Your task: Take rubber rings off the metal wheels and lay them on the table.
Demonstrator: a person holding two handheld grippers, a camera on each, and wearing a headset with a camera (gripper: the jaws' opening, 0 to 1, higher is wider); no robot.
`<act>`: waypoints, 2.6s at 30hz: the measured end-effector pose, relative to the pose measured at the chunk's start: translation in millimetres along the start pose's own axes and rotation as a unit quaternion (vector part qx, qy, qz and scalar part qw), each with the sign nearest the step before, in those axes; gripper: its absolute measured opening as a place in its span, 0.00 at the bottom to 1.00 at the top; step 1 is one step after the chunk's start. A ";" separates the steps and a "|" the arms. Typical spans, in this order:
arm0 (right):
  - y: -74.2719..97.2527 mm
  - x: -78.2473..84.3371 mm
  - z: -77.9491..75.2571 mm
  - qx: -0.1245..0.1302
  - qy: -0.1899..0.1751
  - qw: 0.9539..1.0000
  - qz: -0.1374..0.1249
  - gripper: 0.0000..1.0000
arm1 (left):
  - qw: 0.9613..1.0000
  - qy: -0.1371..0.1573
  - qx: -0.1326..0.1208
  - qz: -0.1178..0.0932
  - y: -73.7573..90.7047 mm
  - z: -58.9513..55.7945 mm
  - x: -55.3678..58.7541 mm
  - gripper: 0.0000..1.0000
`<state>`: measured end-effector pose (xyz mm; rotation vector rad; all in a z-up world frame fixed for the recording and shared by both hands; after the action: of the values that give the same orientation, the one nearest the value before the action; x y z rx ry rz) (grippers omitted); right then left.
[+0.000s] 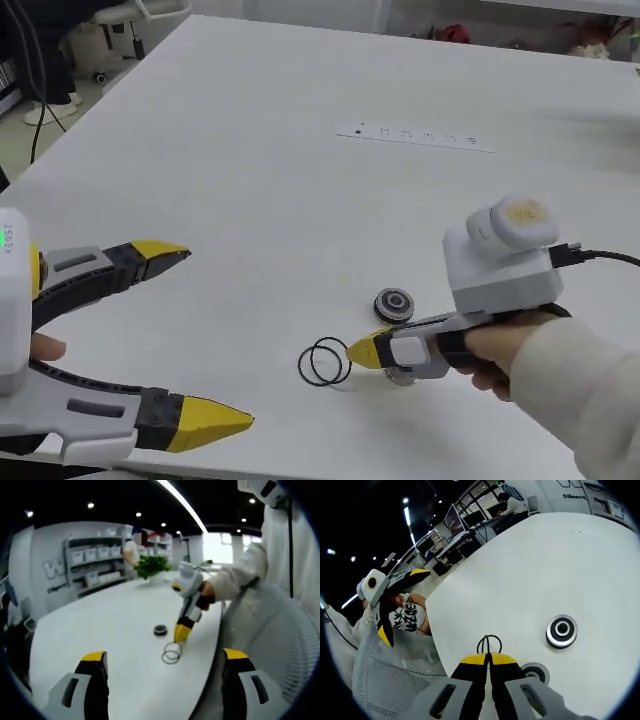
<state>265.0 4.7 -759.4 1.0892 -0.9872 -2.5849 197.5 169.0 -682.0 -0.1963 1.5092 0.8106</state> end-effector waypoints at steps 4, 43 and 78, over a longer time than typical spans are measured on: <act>-0.2 2.4 -4.8 0.010 -0.001 1.000 -0.001 0.00 | 1.000 0.001 -0.003 0.001 -0.1 0.5 0.5 0.96; 26.6 -16.1 -21.2 0.037 0.047 0.996 -0.063 0.05 | 1.000 -0.009 0.003 0.014 -0.9 0.7 -12.1 0.96; 70.6 -41.3 -48.1 0.080 0.076 0.981 -0.158 0.07 | 0.998 -0.057 -0.001 -0.009 -4.6 13.9 -72.2 0.91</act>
<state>321.0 -58.1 -715.5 1.5756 -1.0772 -2.6419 221.3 148.6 -615.3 -0.1626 1.3980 0.7950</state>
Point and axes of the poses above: the centre of the closed fingertips' face, and the gripper's own axes: y roughly backward along the fingers, z roughly to its left, x roughly out of its underside, the point moved 5 cm from there along y, roughly backward along the fingers, and after that the axes turned 3 degrees about -y, right-handed, at the moved point
